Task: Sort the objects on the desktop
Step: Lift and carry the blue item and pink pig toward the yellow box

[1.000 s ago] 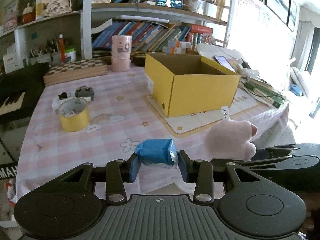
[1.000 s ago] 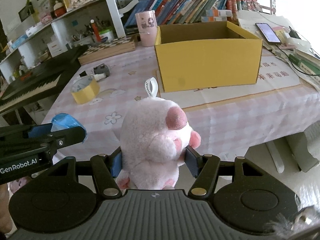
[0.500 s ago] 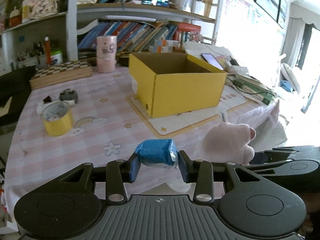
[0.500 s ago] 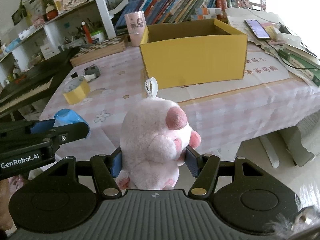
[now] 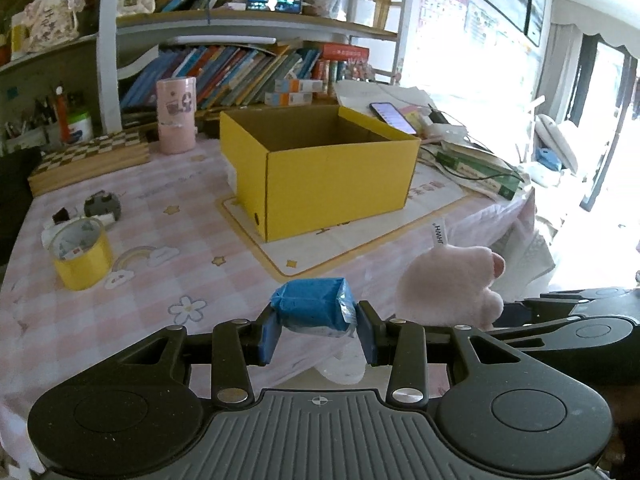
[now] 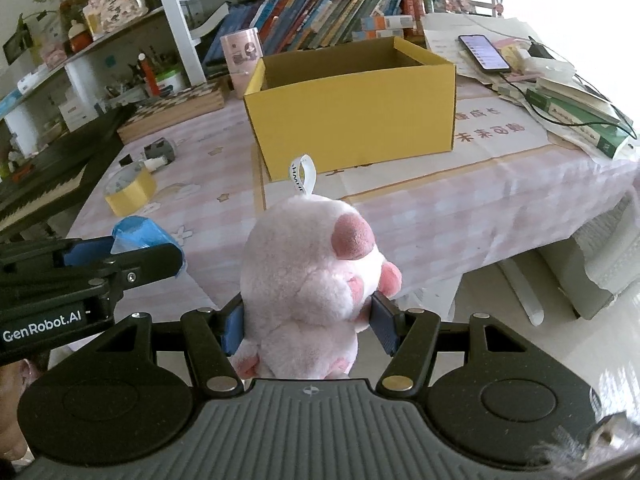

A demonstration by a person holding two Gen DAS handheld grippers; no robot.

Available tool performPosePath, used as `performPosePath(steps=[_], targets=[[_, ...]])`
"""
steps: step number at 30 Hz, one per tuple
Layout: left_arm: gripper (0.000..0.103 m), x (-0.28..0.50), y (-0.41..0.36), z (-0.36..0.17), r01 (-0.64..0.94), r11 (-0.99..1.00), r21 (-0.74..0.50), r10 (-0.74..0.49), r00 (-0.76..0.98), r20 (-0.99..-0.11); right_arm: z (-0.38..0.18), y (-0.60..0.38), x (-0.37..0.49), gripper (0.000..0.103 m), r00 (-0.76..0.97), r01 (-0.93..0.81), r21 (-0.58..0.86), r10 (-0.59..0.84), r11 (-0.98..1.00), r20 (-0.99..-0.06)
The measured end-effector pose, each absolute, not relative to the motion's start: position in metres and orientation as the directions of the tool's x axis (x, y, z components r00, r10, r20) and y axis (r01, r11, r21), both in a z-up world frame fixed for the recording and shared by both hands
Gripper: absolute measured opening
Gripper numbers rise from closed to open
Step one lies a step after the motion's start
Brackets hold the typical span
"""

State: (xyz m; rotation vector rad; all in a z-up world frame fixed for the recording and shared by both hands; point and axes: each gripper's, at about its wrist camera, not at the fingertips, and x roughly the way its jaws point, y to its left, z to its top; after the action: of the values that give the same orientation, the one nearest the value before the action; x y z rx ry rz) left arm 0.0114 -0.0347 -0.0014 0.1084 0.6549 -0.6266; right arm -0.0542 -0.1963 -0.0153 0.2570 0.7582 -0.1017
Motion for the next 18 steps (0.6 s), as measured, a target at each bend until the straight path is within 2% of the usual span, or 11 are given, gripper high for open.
performPosePath(steps=[18], targets=[[0.039,0.0155,-0.0399,0.0003,0.614,0.782,-0.101,-0.543,0.595,-0.593,-0.0129,-0.1966,-0.0532,0.06,0.715,0.198,0.181,-0.015,0.963,-0.699]])
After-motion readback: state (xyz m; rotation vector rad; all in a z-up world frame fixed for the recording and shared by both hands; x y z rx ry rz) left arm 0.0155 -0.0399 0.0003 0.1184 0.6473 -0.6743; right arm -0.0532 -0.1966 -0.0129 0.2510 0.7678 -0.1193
